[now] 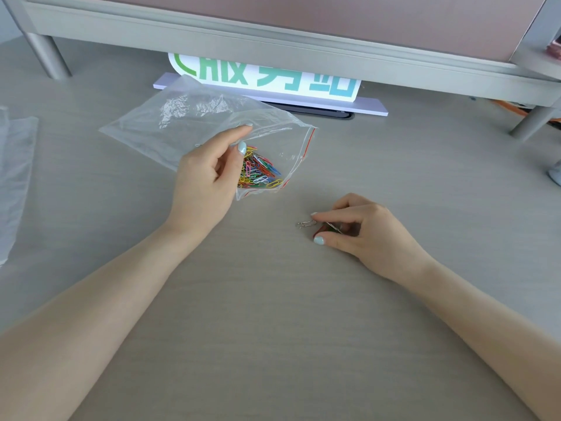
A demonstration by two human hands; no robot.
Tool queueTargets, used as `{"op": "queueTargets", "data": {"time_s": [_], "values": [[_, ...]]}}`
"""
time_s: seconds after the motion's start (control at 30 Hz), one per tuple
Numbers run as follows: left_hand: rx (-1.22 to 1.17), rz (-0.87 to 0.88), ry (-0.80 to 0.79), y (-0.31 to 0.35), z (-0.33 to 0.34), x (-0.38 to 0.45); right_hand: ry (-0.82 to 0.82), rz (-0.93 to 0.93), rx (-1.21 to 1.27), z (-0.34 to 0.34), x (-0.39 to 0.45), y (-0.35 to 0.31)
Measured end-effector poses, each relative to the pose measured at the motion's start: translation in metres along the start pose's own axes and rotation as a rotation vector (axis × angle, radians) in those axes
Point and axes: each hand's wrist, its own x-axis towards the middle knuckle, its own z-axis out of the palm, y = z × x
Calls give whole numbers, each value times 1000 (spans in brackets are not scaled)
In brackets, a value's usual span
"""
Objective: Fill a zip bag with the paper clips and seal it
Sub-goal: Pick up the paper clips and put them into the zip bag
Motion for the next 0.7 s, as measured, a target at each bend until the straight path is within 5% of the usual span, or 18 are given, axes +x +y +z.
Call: {"op": "queueTargets", "data": {"time_s": [0.27,0.7], "values": [[15,5,3,1,0,0,-27,-30,57,-7,2,-2],[27,24,1,0,0,0,17,-203,-183,-6,0,3]]}}
